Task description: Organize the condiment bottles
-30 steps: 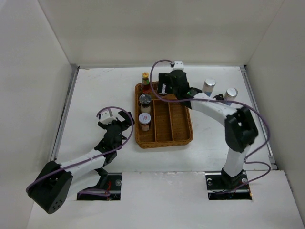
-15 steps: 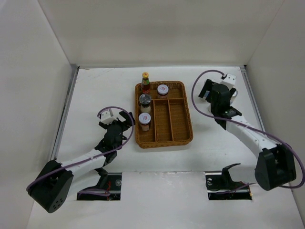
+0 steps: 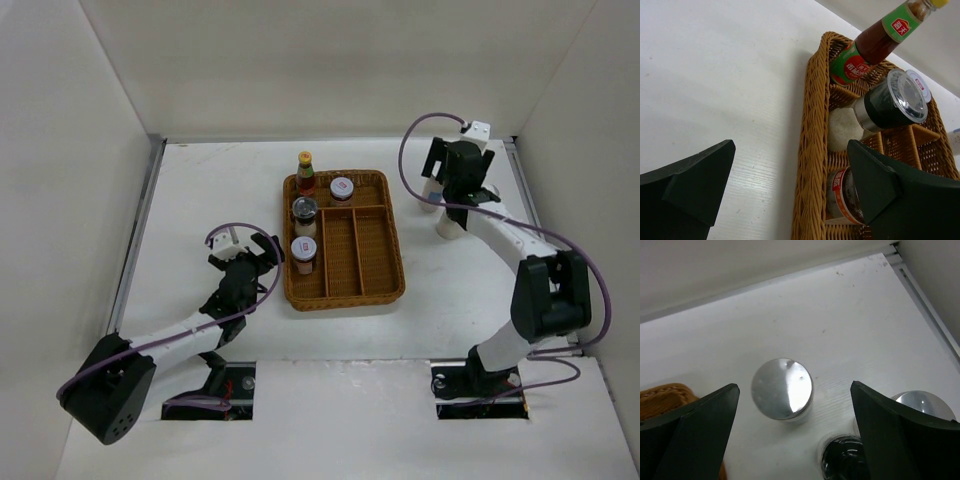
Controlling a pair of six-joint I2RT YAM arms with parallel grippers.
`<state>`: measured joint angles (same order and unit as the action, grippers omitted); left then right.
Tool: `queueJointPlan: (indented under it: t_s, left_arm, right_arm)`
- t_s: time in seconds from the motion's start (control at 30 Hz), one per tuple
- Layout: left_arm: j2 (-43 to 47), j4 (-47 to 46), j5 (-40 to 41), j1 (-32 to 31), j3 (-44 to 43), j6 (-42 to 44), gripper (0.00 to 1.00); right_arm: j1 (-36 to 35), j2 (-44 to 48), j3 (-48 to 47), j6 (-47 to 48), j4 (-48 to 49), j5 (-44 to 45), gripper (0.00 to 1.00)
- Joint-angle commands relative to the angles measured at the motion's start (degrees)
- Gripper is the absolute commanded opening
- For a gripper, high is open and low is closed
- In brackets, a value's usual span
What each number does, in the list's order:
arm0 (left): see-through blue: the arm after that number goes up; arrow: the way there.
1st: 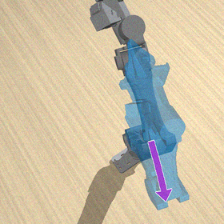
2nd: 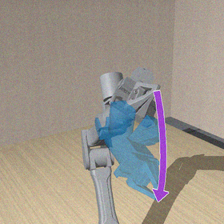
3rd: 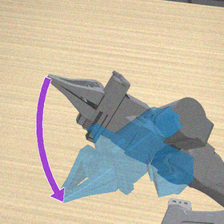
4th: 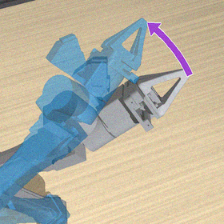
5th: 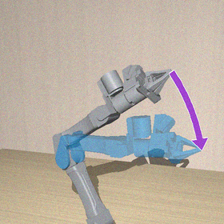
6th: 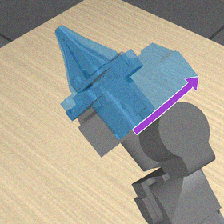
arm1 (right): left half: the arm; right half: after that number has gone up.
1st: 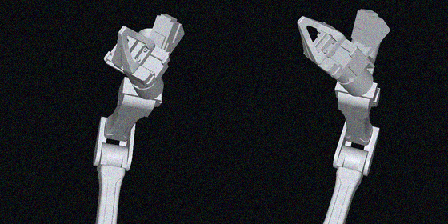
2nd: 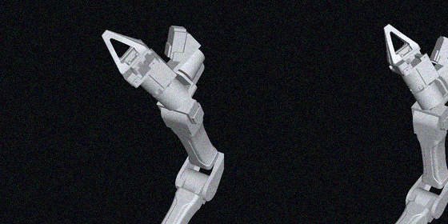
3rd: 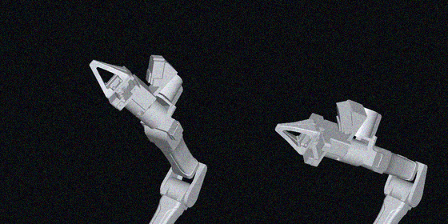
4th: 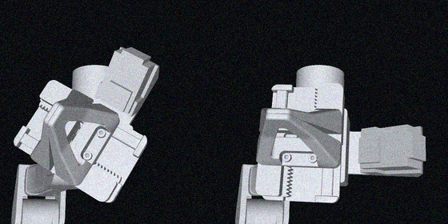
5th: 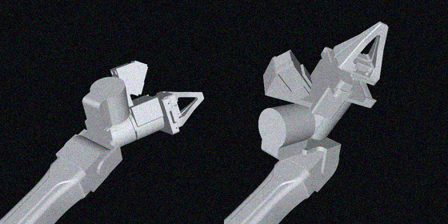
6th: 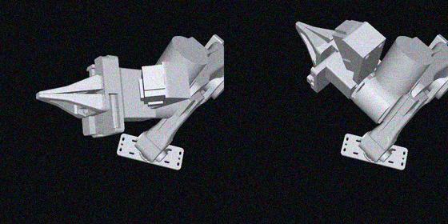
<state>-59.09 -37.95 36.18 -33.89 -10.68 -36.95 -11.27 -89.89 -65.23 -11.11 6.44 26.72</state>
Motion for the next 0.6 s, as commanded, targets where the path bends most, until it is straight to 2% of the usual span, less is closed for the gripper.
queueJointPlan:
  t_s: [0.0,0.23,0.33,0.5,0.57]
  left_arm:
    - [0.0,-2.7,-0.5,0.4,-0.8,-0.8,0.98]
    - [-0.3,-2.7,-0.5,0.8,-1.0,-0.8,0.98]
    - [0.6,-2.7,-0.1,0.9,-0.7,-0.7,0.98]
    - [1.3,-2.5,-0.3,1.5,-0.4,-0.6,0.98]
    - [1.1,-2.7,-0.2,1.5,-0.4,-0.6,0.98]
  right_arm:
    - [1.4,-2.7,-2.5,1.4,0.8,-1.2,1.0]
    - [1.9,-9.6,-7.8,2.2,-0.6,-6.2,1.0]
    - [1.7,-12.1,-9.9,2.0,-1.8,-6.9,0.95]
    - [0.6,-12.2,-9.3,1.5,-3.3,-5.5,0.97]
    - [0.6,-11.7,-8.1,0.7,-3.2,-5.0,0.94]
